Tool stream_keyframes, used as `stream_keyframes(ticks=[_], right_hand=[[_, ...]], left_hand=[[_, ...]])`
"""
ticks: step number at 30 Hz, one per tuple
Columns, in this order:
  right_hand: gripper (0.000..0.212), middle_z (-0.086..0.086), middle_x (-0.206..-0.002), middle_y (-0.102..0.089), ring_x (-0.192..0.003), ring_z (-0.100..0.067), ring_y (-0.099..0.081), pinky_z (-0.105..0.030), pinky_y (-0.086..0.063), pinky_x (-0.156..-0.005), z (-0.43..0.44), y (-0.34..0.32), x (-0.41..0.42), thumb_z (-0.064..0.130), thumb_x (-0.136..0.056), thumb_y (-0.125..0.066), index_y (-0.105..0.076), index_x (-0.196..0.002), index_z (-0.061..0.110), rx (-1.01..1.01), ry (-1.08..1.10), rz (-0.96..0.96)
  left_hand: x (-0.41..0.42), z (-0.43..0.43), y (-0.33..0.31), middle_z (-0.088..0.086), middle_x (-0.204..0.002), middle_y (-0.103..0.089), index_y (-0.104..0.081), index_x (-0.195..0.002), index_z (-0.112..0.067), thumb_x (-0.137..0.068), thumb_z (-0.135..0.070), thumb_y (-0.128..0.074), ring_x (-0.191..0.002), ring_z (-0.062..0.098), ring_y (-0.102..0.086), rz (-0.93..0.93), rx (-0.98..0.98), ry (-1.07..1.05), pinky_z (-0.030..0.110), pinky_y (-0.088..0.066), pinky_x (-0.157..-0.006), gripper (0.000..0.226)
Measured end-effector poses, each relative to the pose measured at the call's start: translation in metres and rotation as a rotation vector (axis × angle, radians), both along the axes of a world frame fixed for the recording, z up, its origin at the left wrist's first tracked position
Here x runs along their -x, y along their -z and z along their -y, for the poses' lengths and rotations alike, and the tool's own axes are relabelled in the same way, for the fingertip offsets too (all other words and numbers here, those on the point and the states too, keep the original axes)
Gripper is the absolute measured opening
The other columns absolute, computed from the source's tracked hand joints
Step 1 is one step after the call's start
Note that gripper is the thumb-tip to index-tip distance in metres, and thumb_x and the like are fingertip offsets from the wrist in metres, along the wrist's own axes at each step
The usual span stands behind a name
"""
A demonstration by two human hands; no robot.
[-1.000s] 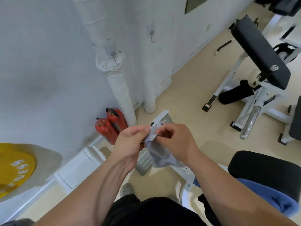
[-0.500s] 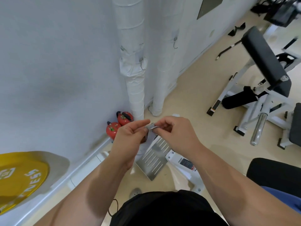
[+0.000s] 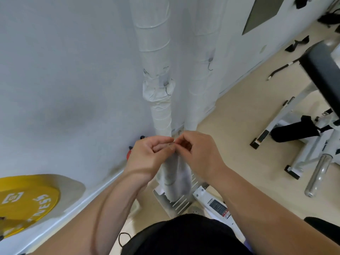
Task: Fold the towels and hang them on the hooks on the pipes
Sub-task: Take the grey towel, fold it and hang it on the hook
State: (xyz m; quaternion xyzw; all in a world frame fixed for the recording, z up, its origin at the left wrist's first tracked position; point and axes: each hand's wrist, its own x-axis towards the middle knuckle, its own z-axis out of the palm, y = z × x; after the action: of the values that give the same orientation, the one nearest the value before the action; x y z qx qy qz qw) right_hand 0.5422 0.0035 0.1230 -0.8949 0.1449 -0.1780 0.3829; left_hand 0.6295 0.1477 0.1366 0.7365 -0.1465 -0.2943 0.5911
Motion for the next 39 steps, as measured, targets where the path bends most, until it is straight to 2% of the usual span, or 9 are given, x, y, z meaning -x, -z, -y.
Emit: stream_keyframes(ticks=[3, 9, 14, 17, 21, 24, 28, 33, 39], right_hand=[[0.015, 0.008, -0.084, -0.059, -0.080, -0.006, -0.055, -0.018, -0.042, -0.076, 0.035, 0.000, -0.002, 0.026, -0.085, -0.078, -0.065, -0.079, 0.020, 0.020, -0.047, 0.078], [0.016, 0.002, -0.111, -0.070, -0.113, 0.001, -0.058, -0.011, -0.038, -0.098, 0.108, 0.010, 0.003, 0.016, -0.082, -0.082, -0.066, -0.083, 0.014, -0.229, -0.354, 0.023], [0.030, 0.008, -0.121, -0.061, -0.116, -0.009, -0.050, -0.020, -0.037, -0.100, 0.154, 0.034, -0.004, 0.042, -0.080, -0.078, -0.070, -0.077, 0.013, -0.083, -0.451, -0.084], [0.037, 0.008, -0.125, -0.058, -0.118, -0.014, -0.047, -0.030, -0.039, -0.101, 0.177, 0.036, -0.008, 0.053, -0.074, -0.079, -0.072, -0.073, 0.017, 0.016, -0.509, -0.160], [0.046, 0.004, -0.128, -0.059, -0.120, -0.020, -0.049, -0.044, -0.041, -0.102, 0.206, 0.042, -0.012, 0.072, -0.070, -0.063, -0.071, -0.069, 0.027, 0.186, -0.439, -0.191], [0.032, 0.006, -0.128, -0.059, -0.123, -0.017, -0.047, -0.046, -0.037, -0.104, 0.232, 0.043, -0.010, 0.059, -0.080, -0.069, -0.059, -0.061, 0.036, 0.211, -0.407, -0.208], [0.017, 0.007, -0.118, -0.062, -0.114, -0.019, -0.054, -0.041, -0.043, -0.099, 0.248, 0.051, -0.009, 0.051, -0.086, -0.070, -0.064, -0.081, 0.035, 0.252, -0.477, -0.331], [0.048, 0.008, -0.127, -0.062, -0.117, -0.011, -0.053, -0.033, -0.043, -0.101, 0.193, 0.039, -0.020, 0.050, -0.089, -0.067, -0.059, -0.132, 0.030, 0.031, -0.522, -0.258], [0.053, 0.003, -0.132, -0.050, -0.119, -0.019, -0.052, -0.037, -0.044, -0.105, 0.154, 0.049, -0.040, 0.034, -0.089, -0.066, -0.049, -0.138, 0.022, -0.093, -0.425, -0.084]], left_hand=[[0.008, 0.028, -0.008, 0.003, -0.067, -0.075, -0.077, -0.104, -0.007, -0.090, 0.005, -0.068, -0.050, 0.007, -0.064, 0.030, -0.018, -0.048, 0.024, -0.052, -0.053, 0.021], [0.008, 0.080, -0.014, 0.032, -0.086, -0.069, -0.080, -0.097, -0.029, -0.086, -0.008, -0.063, -0.064, 0.044, -0.058, 0.088, -0.026, -0.141, 0.070, -0.045, -0.049, 0.029], [0.010, 0.103, -0.030, 0.015, -0.085, -0.072, -0.077, -0.101, -0.025, -0.090, -0.002, -0.061, -0.076, 0.030, -0.063, 0.164, 0.022, -0.228, 0.049, -0.054, -0.074, 0.030], [0.002, 0.107, -0.039, 0.015, -0.086, -0.067, -0.075, -0.102, -0.018, -0.096, 0.007, -0.055, -0.079, 0.020, -0.060, 0.235, 0.047, -0.325, 0.026, -0.052, -0.074, 0.032], [-0.018, 0.102, -0.044, 0.003, -0.083, -0.070, -0.074, -0.095, -0.024, -0.098, 0.004, -0.053, -0.076, 0.009, -0.061, 0.303, 0.003, -0.446, 0.018, -0.049, -0.071, 0.035], [-0.030, 0.098, -0.043, -0.003, -0.079, -0.069, -0.073, -0.090, -0.024, -0.098, 0.002, -0.053, -0.071, 0.004, -0.059, 0.316, -0.036, -0.514, 0.013, -0.045, -0.062, 0.034], [-0.033, 0.099, -0.039, 0.002, -0.085, -0.069, -0.072, -0.092, -0.022, -0.099, 0.002, -0.053, -0.079, 0.013, -0.060, 0.293, -0.021, -0.509, 0.026, -0.048, -0.076, 0.032], [-0.019, 0.126, -0.036, 0.004, -0.084, -0.070, -0.073, -0.096, -0.022, -0.097, 0.004, -0.051, -0.080, 0.016, -0.064, 0.347, -0.108, -0.296, 0.032, -0.052, -0.078, 0.035], [-0.017, 0.142, -0.046, -0.001, -0.081, -0.070, -0.072, -0.098, -0.020, -0.096, 0.009, -0.048, -0.076, 0.009, -0.063, 0.356, -0.048, -0.220, 0.018, -0.051, -0.071, 0.037]])
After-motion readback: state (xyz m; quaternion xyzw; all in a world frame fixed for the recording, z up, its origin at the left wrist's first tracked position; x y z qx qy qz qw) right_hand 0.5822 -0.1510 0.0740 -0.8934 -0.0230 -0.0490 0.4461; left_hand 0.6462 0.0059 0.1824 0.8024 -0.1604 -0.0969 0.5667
